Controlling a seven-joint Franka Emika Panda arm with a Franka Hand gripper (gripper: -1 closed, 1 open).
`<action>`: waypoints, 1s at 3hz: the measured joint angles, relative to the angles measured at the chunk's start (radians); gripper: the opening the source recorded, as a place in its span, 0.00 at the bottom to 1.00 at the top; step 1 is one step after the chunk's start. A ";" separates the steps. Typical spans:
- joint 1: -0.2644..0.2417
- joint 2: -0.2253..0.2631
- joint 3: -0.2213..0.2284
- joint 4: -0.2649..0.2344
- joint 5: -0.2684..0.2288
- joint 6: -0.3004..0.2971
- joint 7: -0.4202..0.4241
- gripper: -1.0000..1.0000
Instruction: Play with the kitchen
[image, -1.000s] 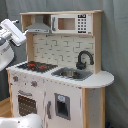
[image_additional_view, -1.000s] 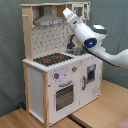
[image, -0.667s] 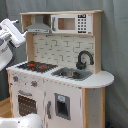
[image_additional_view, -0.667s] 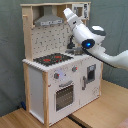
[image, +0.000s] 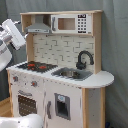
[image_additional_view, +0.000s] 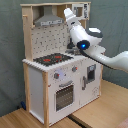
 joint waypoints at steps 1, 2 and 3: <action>-0.036 0.000 0.015 0.035 0.000 -0.060 0.079 1.00; -0.084 0.000 0.032 0.073 0.001 -0.108 0.148 1.00; -0.137 0.000 0.049 0.113 0.001 -0.146 0.210 1.00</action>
